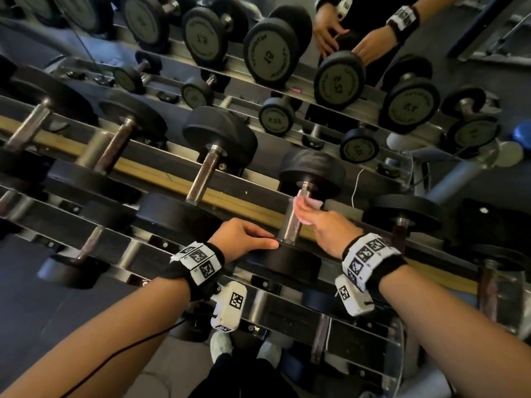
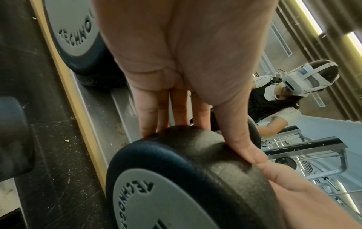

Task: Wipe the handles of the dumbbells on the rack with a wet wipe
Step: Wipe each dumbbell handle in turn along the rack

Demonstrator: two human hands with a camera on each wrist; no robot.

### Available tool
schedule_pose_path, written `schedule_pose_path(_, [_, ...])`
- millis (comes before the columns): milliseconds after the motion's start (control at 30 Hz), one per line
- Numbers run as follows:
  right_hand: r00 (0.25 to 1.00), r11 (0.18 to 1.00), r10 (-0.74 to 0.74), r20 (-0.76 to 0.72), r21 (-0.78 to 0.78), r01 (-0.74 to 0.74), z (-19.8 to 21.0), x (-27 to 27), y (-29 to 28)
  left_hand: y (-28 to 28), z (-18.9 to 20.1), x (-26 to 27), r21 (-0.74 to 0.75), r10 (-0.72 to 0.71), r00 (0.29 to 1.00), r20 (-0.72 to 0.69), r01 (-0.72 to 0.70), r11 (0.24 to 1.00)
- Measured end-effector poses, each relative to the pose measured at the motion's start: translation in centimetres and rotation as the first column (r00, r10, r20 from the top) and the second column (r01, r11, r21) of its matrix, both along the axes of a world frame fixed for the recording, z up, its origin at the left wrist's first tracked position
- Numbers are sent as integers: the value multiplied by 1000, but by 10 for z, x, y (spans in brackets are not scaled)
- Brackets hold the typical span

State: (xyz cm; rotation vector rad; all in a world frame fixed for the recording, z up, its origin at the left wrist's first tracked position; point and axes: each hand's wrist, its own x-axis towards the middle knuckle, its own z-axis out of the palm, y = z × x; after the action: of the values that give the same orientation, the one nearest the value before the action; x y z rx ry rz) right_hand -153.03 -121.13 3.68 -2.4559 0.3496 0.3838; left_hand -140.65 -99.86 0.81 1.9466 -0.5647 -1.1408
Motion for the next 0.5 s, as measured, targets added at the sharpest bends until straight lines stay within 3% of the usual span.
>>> schedule_pose_path(67, [1000,997,17,-4,73,-17,3,-9,1,1,-1,-1,-2,5,1000,13,-5,1000])
schedule_pose_path(167, [990,992,122,-75,37,-119,11,-8,-5,3,-1,-3,-13,21,1000,17,-21,1000])
schedule_pose_path(233, [999,982,-24,-33,185,30,24,-3,-12,5,-3,-3,-20,35,999,8,-35,999])
schedule_pose_path(300, [974,955,-207,88,236,181,30,3,-21,6,-5,-3,-19,59,998,4,-59,998])
schedule_pose_path(400, [965,967,-196,172,198,161,32,15,-23,6,-5,-5,-12,74,997,15,-74,997])
schedule_pose_path(467, [992,992,-111,54,67,108,29,26,-15,6,-6,-7,-10,84,996,23,-84,996])
schedule_pose_path(500, [992,995,-99,-76,-2,99,28,30,-7,6,-5,-7,-9,90,996,22,-90,996])
